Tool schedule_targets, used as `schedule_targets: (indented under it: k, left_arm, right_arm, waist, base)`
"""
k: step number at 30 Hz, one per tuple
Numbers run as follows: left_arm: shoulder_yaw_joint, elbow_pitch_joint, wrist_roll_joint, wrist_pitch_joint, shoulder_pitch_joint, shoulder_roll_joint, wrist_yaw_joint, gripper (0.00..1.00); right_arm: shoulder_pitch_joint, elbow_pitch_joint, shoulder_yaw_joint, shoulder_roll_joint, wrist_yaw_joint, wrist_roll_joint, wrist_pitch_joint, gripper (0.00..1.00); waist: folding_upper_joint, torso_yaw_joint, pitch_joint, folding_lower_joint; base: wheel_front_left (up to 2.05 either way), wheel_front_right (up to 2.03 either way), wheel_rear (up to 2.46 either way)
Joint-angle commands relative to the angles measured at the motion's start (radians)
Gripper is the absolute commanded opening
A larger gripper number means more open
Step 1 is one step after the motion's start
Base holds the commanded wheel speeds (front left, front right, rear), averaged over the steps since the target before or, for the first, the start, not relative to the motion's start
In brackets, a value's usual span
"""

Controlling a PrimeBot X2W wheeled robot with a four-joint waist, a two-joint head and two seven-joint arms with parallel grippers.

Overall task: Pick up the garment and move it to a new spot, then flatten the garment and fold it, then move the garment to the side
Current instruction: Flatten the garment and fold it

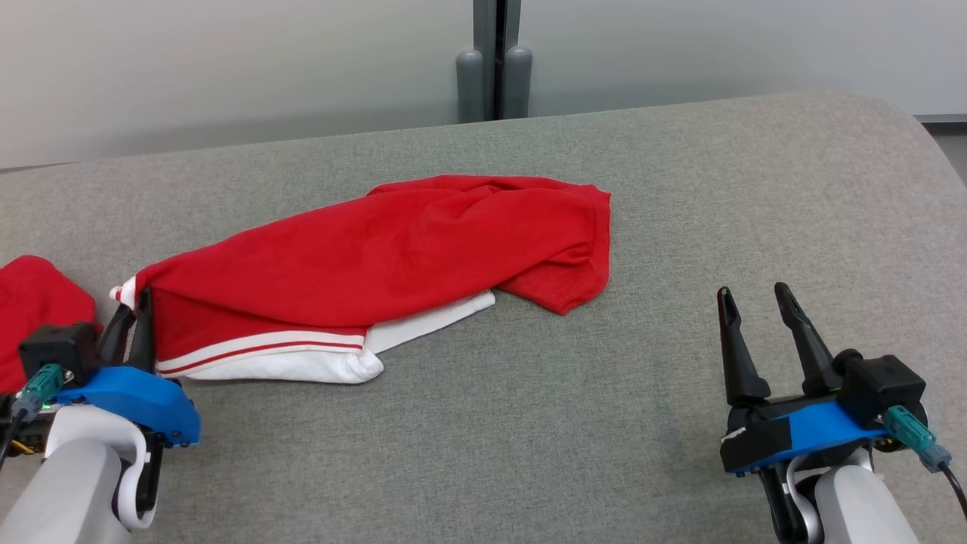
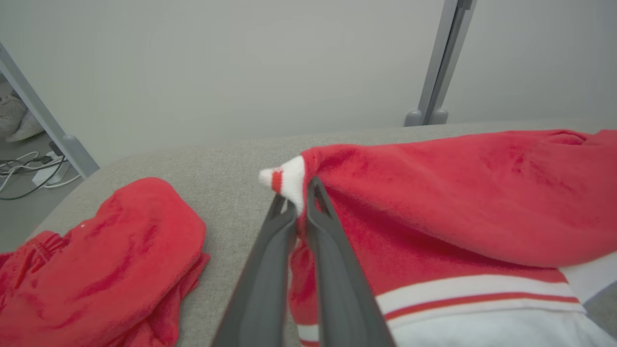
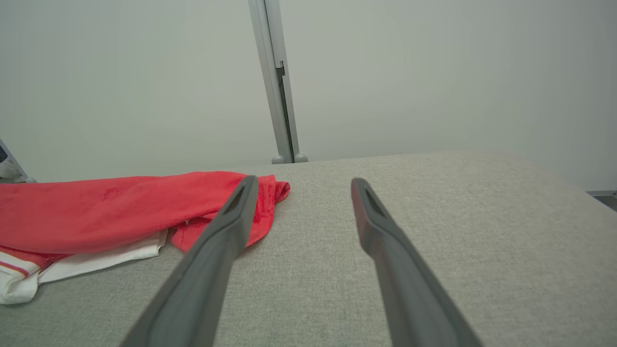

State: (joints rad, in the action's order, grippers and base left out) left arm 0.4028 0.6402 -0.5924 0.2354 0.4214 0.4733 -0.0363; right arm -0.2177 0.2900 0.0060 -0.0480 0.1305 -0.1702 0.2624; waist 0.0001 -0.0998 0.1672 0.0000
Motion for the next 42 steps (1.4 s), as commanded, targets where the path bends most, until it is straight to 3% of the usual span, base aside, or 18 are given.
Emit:
schedule_targets:
  k: [1, 6, 11, 19, 26, 33, 42]
  left_arm:
    - [-0.005, -0.017, -0.003, 0.006, -0.007, -0.002, -0.01, 1.0]
    - [-0.041, -0.1, 0.008, 0.025, -0.027, -0.025, -0.048, 1.0]
    - [-0.148, -0.28, 0.08, 0.03, -0.086, -0.077, -0.075, 1.0]
    - [-0.313, -0.494, 0.248, 0.031, -0.254, -0.218, -0.062, 1.0]
    - [-0.4, -0.498, 0.344, 0.031, -0.342, -0.313, -0.007, 1.0]
    - [-0.448, -0.486, 0.395, 0.031, -0.322, -0.349, 0.044, 1.0]
    - [-0.471, -0.478, 0.436, 0.031, -0.288, -0.395, 0.097, 1.0]
  right_arm:
    - [-0.001, 0.001, -0.002, -0.004, 0.0, -0.006, 0.004, 1.0]
    - [0.002, 0.002, -0.012, -0.004, 0.0, 0.0, 0.004, 1.0]
    - [0.004, 0.0, -0.017, -0.004, 0.0, 0.006, 0.004, 1.0]
    - [0.009, 0.005, -0.013, -0.004, 0.0, 0.006, 0.004, 1.0]
    - [0.017, 0.014, -0.014, -0.004, 0.0, 0.008, 0.004, 1.0]
    - [-0.009, 0.029, -0.01, -0.004, 0.0, 0.03, 0.004, 1.0]
    - [-0.183, 0.124, 0.007, -0.015, 0.0, 0.116, 0.004, 1.0]
  waist:
    - [-0.0001, -0.002, 0.0, 0.0]
    - [-0.0001, 0.007, -0.009, 0.0]
    - [-0.0001, 0.03, -0.022, 0.0]
    - [-0.0001, 0.057, -0.039, 0.0]
    - [-0.0001, 0.075, -0.047, 0.0]
    - [-0.0001, 0.101, -0.045, 0.0]
    - [-0.0001, 0.145, -0.014, 0.0]
  base:
    - [0.0, 0.0, 0.0]
    - [0.0, 0.0, 0.0]
    - [0.0, 0.0, 0.0]
    - [0.0, 0.0, 0.0]
    - [0.0, 0.0, 0.0]
    - [0.0, 0.0, 0.0]
    - [0.0, 0.0, 0.0]
